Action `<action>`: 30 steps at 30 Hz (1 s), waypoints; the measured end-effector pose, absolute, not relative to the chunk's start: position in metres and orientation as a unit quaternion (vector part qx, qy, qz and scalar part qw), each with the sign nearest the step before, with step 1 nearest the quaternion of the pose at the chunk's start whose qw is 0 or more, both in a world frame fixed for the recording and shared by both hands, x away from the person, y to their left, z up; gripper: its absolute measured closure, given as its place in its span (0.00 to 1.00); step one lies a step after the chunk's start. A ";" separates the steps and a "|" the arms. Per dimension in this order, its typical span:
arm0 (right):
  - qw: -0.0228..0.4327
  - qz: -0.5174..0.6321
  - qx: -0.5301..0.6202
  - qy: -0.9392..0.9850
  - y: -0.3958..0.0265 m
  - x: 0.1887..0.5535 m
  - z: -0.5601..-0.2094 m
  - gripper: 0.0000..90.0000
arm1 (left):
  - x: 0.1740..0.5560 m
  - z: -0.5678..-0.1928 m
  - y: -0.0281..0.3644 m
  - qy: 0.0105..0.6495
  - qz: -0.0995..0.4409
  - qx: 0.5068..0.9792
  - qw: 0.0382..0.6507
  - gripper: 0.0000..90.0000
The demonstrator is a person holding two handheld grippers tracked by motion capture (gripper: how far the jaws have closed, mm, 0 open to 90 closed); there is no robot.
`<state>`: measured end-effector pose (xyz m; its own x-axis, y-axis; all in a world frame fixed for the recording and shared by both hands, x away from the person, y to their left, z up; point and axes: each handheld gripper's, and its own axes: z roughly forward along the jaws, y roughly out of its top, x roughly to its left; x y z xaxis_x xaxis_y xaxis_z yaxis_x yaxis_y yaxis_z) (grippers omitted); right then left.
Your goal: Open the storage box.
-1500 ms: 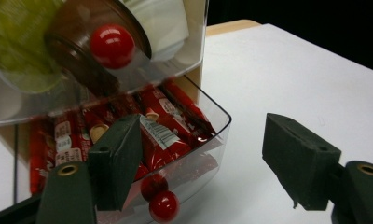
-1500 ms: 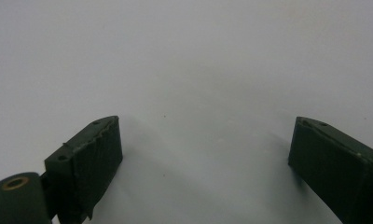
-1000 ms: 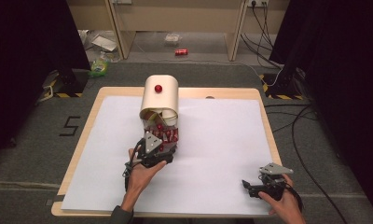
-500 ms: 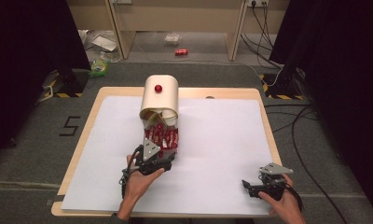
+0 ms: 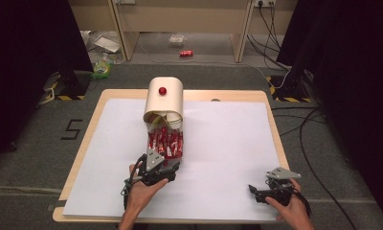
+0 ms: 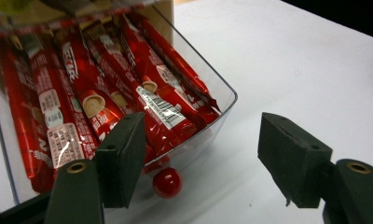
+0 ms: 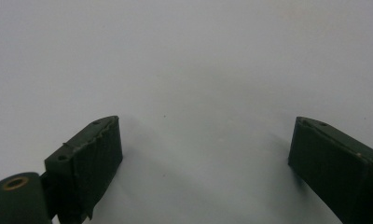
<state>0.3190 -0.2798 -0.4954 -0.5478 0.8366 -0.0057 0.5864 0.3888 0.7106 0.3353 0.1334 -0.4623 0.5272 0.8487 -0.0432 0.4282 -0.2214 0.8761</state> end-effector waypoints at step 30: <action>0.185 0.337 0.438 0.812 -0.280 0.319 -0.495 0.11 | 0.318 -0.464 0.139 0.439 0.203 0.747 0.457 0.39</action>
<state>0.3190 -0.2798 -0.4954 -0.5479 0.8365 -0.0052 0.5868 0.3887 0.7103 0.3176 0.1392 -0.4637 0.5325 0.8408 -0.0978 0.4694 -0.1972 0.8607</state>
